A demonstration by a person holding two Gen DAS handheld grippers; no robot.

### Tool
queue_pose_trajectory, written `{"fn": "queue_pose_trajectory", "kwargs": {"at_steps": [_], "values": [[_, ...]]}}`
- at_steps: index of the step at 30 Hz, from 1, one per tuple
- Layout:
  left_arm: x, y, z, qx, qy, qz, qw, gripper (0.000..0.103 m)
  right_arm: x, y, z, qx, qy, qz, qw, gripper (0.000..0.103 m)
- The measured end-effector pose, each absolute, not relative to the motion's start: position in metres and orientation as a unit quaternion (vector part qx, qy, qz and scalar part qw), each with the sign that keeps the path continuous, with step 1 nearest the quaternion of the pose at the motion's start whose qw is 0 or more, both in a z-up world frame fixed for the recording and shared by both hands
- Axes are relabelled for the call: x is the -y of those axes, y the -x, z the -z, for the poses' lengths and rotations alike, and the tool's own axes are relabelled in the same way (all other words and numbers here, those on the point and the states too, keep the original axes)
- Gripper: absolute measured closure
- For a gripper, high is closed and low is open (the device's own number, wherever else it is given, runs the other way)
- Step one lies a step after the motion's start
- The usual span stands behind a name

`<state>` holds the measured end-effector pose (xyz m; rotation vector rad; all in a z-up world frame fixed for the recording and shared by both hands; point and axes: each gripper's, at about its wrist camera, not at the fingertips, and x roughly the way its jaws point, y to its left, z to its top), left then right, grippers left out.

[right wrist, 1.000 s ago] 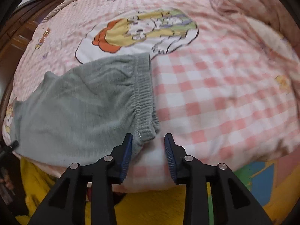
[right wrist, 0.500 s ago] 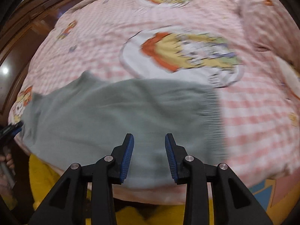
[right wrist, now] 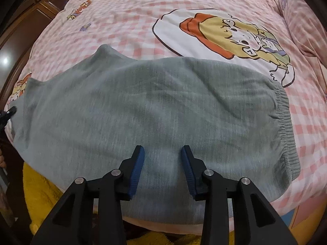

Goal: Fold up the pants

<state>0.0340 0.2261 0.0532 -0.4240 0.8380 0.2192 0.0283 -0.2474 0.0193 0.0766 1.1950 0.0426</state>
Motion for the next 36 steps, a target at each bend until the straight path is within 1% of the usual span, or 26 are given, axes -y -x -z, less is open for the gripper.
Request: {"fn": "queue_pose_trajectory", "kwargs": {"at_steps": [3,8,13,18,21,26,27,28,29,31,33,34,36], "values": [[-0.243,-0.017,-0.056,-0.391,0.203,-0.138,0.887,0.099,0.245,-0.031,-0.020,-0.563,-0.028,-0.017,0.826,0.064],[-0.255,-0.004,-0.020,-0.432,0.214,-0.143,0.864,0.098,0.238,-0.035,-0.019,-0.565,-0.008,-0.011,0.825,0.062],[-0.253,-0.007,-0.023,-0.432,0.199,-0.136,0.869,0.098,0.236,-0.042,-0.027,-0.565,-0.005,-0.027,0.824,0.062],[-0.256,-0.005,-0.022,-0.430,0.215,-0.136,0.866,0.098,0.225,-0.080,-0.045,-0.541,-0.034,-0.091,0.835,0.062],[-0.256,-0.002,-0.023,-0.432,0.216,-0.139,0.865,0.098,0.204,-0.111,-0.048,-0.526,-0.013,-0.127,0.841,0.062],[-0.256,-0.003,-0.027,-0.433,0.220,-0.139,0.863,0.098,0.167,-0.155,-0.034,-0.525,0.040,-0.166,0.834,0.062],[-0.256,-0.002,-0.028,-0.432,0.221,-0.137,0.864,0.098,0.162,-0.159,-0.031,-0.526,0.044,-0.177,0.831,0.064],[-0.256,-0.001,-0.029,-0.431,0.222,-0.136,0.864,0.098,0.157,-0.161,-0.029,-0.522,0.051,-0.185,0.831,0.083],[-0.256,-0.001,-0.031,-0.430,0.224,-0.134,0.864,0.098,0.154,-0.162,-0.029,-0.515,0.064,-0.180,0.836,0.100],[-0.255,0.002,-0.038,-0.417,0.232,-0.124,0.870,0.098,0.154,-0.160,-0.033,-0.501,0.072,-0.170,0.845,0.098],[-0.254,0.003,-0.043,-0.407,0.226,-0.127,0.876,0.098,0.160,-0.165,-0.040,-0.489,0.052,-0.159,0.856,0.099],[-0.254,0.002,-0.045,-0.406,0.218,-0.129,0.878,0.095,0.165,-0.171,-0.040,-0.490,0.036,-0.154,0.857,0.099],[-0.253,-0.003,-0.040,-0.412,0.213,-0.124,0.877,0.094,0.168,-0.182,-0.034,-0.493,0.031,-0.142,0.858,0.099]]}}
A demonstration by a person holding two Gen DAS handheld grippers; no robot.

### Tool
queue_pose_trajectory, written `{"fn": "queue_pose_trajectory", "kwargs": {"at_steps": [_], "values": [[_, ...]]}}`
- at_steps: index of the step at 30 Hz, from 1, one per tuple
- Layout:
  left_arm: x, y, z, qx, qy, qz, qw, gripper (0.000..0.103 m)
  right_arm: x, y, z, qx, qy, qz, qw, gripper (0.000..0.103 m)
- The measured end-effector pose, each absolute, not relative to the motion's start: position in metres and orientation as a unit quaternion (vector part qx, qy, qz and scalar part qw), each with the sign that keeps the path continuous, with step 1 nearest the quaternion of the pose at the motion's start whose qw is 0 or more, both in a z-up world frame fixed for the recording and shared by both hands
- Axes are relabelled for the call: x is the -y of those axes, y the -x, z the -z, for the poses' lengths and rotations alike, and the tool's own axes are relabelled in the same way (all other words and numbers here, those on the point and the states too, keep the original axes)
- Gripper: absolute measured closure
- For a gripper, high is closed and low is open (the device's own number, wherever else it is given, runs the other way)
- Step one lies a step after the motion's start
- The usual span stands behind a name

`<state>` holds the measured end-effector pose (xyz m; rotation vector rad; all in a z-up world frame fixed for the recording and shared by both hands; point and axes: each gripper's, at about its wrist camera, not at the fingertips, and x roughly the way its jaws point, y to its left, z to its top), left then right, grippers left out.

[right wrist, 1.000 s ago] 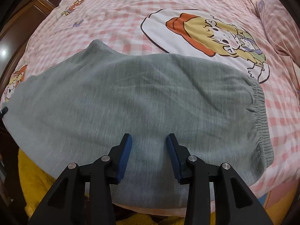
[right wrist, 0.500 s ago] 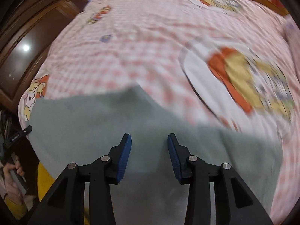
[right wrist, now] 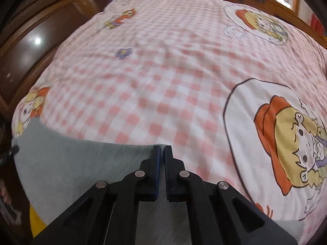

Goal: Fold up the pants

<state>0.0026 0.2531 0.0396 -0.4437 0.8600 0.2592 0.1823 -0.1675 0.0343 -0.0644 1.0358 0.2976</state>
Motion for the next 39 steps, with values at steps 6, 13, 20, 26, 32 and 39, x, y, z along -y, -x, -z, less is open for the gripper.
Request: {"fn": "queue_pose_trajectory", "kwargs": {"at_steps": [6,13,20,26,32,39], "values": [[-0.251,-0.005,-0.023,-0.423,0.205,-0.132,0.873,0.094,0.170,-0.189,-0.010,-0.502,0.025,-0.146,0.852,0.097],[-0.265,0.009,-0.046,-0.396,0.237,-0.134,0.877,0.098,0.183,-0.174,-0.030,-0.506,-0.015,-0.141,0.851,0.079],[-0.264,-0.003,-0.024,-0.445,0.206,-0.138,0.860,0.096,0.185,-0.119,-0.041,-0.500,0.013,-0.151,0.853,0.073],[-0.257,0.005,-0.039,-0.432,0.181,-0.169,0.867,0.068,0.185,-0.061,-0.028,-0.515,0.062,-0.136,0.844,0.073],[-0.231,0.017,-0.072,-0.401,0.140,-0.157,0.892,0.054,0.203,-0.016,-0.015,-0.521,0.063,-0.123,0.842,0.072],[-0.177,-0.012,-0.073,-0.411,0.115,-0.079,0.901,0.053,0.254,-0.008,-0.036,-0.508,0.047,-0.056,0.858,0.072]]}}
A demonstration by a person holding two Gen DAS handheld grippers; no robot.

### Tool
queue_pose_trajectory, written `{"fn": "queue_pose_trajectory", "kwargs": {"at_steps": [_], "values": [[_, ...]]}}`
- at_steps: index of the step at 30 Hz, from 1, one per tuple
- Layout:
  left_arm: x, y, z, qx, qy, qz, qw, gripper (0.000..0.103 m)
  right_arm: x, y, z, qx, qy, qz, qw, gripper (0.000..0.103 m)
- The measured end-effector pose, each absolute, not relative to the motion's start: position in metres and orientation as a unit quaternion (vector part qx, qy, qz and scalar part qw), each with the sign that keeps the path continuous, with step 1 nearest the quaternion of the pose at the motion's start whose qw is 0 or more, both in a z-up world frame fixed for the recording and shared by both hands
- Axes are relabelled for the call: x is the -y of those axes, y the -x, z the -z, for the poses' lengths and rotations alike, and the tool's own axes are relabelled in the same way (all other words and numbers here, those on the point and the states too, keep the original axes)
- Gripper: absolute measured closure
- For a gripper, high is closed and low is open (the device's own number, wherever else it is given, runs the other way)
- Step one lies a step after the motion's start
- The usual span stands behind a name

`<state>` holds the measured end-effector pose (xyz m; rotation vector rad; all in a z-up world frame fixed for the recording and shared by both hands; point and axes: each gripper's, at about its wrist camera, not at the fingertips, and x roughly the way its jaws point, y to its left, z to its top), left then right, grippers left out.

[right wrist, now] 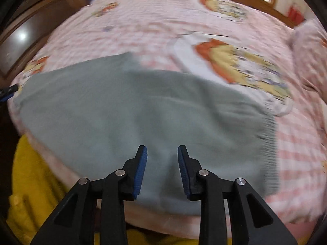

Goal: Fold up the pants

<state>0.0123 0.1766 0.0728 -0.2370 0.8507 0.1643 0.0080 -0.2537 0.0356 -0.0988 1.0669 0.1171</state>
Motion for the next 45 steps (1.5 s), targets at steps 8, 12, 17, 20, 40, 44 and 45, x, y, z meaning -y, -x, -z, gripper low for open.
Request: {"fn": "queue_pose_trajectory", "kwargs": {"at_steps": [8,12,17,20,40,44,45], "values": [[-0.157,-0.030,-0.023,-0.471,0.068,-0.091,0.875,0.053,0.342,0.006,-0.018,-0.514,-0.025,0.019,0.857,0.090],[-0.156,-0.027,-0.023,-0.471,0.061,-0.093,0.875,0.053,0.348,0.010,-0.025,-0.513,-0.044,0.021,0.857,0.093],[-0.157,-0.025,-0.026,-0.478,0.069,-0.097,0.870,0.051,0.354,0.022,-0.046,-0.486,-0.073,0.044,0.870,0.082],[-0.156,-0.024,-0.027,-0.480,0.078,-0.095,0.868,0.048,0.366,0.032,-0.055,-0.470,-0.105,0.052,0.875,0.075],[-0.148,-0.023,-0.025,-0.488,0.073,-0.096,0.864,0.032,0.387,0.028,-0.013,-0.507,-0.151,0.074,0.846,0.068],[-0.148,-0.022,-0.026,-0.490,0.069,-0.094,0.864,0.032,0.386,0.029,-0.015,-0.507,-0.149,0.080,0.845,0.068],[-0.148,-0.021,-0.026,-0.490,0.070,-0.094,0.864,0.032,0.385,0.029,-0.016,-0.506,-0.150,0.083,0.845,0.068]]}}
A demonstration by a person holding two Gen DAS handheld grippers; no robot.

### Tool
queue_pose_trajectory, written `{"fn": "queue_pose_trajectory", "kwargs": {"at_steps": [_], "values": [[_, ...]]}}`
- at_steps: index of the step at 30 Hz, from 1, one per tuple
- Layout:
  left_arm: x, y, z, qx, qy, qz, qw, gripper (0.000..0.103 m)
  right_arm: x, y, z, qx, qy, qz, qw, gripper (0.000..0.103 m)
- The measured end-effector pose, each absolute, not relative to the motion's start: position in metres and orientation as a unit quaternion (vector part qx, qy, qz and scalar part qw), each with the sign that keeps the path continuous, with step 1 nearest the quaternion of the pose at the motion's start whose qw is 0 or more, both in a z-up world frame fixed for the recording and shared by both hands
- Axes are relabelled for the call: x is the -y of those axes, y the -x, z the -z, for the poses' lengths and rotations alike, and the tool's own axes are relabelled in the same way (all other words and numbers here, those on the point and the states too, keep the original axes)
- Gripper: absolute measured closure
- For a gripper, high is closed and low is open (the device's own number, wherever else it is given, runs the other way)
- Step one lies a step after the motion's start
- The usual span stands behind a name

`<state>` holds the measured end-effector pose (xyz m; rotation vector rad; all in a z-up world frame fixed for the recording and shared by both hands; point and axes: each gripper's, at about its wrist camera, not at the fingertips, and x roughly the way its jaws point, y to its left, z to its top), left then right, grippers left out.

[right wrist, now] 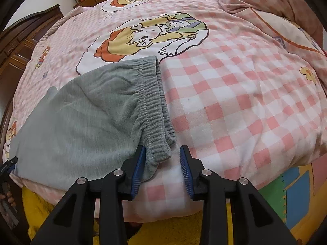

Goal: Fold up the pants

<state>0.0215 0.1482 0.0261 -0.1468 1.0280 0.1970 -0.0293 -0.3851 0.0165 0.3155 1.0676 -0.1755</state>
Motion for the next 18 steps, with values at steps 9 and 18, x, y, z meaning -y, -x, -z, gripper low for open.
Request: {"fn": "queue_pose_trajectory", "kwargs": {"at_steps": [9,18], "values": [[-0.171,-0.006,-0.041,-0.467,0.080,-0.127,0.872,0.031,0.381,0.039,-0.040,-0.490,-0.138,0.111,0.854,0.068],[-0.233,0.021,-0.041,-0.452,0.141,-0.204,0.857,0.032,0.330,0.026,-0.072,-0.463,-0.064,0.075,0.881,0.067]]}}
